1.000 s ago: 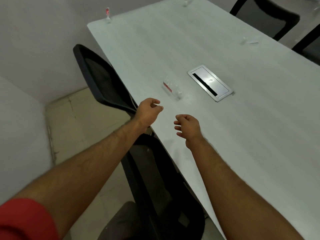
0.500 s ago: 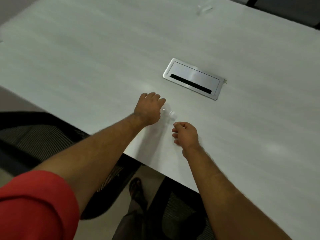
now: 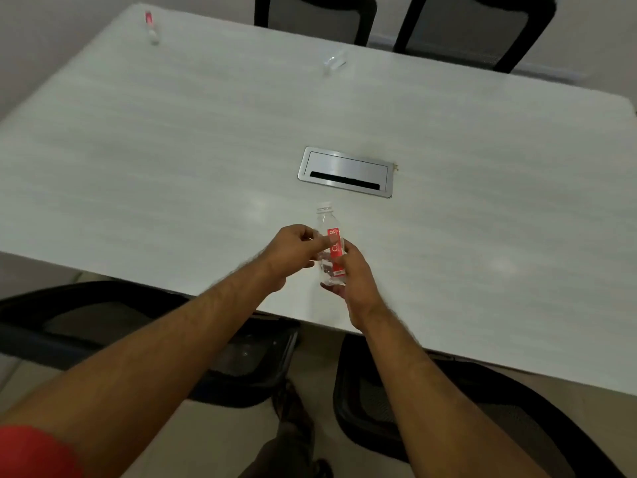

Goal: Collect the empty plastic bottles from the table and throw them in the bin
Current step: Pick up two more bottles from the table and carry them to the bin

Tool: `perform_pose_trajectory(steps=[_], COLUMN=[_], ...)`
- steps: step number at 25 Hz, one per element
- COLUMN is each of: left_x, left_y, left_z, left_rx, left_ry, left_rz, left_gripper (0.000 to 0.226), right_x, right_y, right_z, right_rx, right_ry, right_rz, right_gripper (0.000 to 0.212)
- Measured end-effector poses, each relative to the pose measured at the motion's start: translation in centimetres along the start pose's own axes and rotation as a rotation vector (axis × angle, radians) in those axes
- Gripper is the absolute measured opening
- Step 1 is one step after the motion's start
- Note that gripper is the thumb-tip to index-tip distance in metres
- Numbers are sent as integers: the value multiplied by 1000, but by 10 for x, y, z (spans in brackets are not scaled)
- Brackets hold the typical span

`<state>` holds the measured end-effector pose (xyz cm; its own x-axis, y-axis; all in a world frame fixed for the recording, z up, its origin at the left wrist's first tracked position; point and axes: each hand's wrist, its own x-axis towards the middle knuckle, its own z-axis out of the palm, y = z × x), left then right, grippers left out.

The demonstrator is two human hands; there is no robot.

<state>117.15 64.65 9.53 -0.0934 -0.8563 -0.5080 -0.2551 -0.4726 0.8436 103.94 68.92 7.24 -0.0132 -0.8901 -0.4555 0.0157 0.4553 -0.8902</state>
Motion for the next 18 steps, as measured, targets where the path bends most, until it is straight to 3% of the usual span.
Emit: perform_pose_trajectory(steps=[3, 6, 12, 16, 18], left_x=[-58, -114, -188, -212, -220], left_y=[3, 10, 17, 3, -4], left_z=[-6, -20, -46, -87, -120], left_rx=[89, 33, -260, -280, -333], left_ry=[13, 165, 210, 267, 263], left_rz=[79, 178, 394, 427, 426], left_gripper=[54, 69, 25, 17, 16], right_x=[-50, -101, -168, -190, -194], right_y=[-4, -4, -10, -20, -28], right_z=[6, 15, 48, 90, 119], right_rx=[29, 24, -34, -59, -6], right_ry=[-10, -19, -65, -70, -114], right_rz=[-112, -179, -245, -322, -273], right_gripper=[45, 43, 45, 38, 37])
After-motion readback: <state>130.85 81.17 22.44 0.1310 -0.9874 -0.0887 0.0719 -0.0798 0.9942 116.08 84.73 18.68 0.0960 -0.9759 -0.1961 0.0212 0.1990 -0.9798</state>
